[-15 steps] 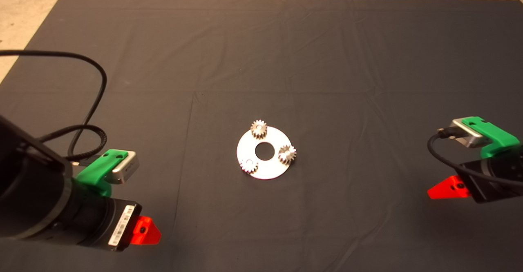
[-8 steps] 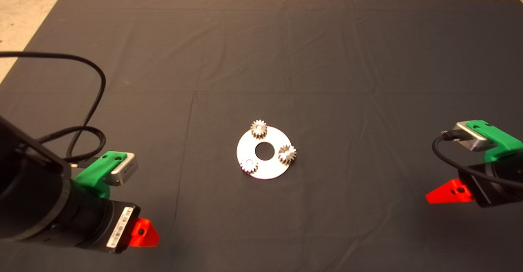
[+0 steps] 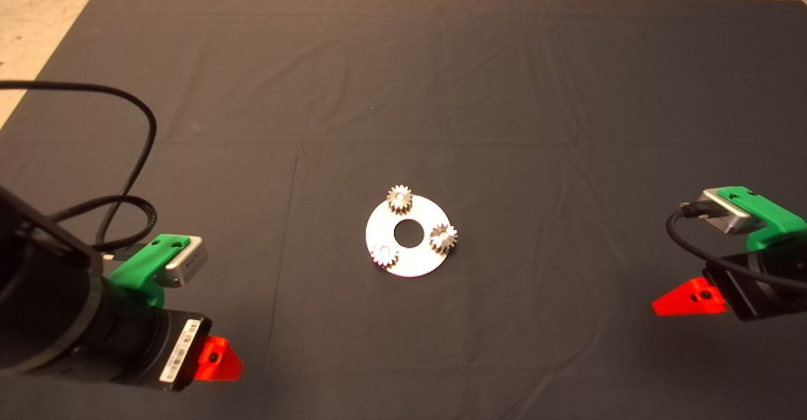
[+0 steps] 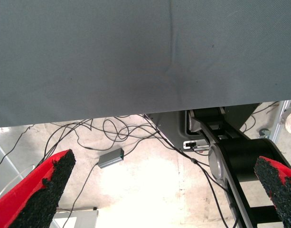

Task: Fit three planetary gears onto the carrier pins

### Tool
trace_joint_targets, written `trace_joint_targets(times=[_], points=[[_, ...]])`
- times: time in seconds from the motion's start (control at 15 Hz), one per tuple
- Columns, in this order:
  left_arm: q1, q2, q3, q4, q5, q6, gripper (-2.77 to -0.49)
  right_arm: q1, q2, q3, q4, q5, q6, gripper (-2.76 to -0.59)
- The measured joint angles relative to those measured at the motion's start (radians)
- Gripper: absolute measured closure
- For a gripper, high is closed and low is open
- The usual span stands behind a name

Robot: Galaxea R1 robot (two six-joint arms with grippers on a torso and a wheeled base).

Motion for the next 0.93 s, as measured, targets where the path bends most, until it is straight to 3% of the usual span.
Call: trace_joint_targets(times=[0.93], points=[[0.000, -0.003, 0.000, 0.000, 0.000, 0.001, -2.77, 0.000, 0.000, 0.000, 0.000, -0.002, -0.001, -2.75]])
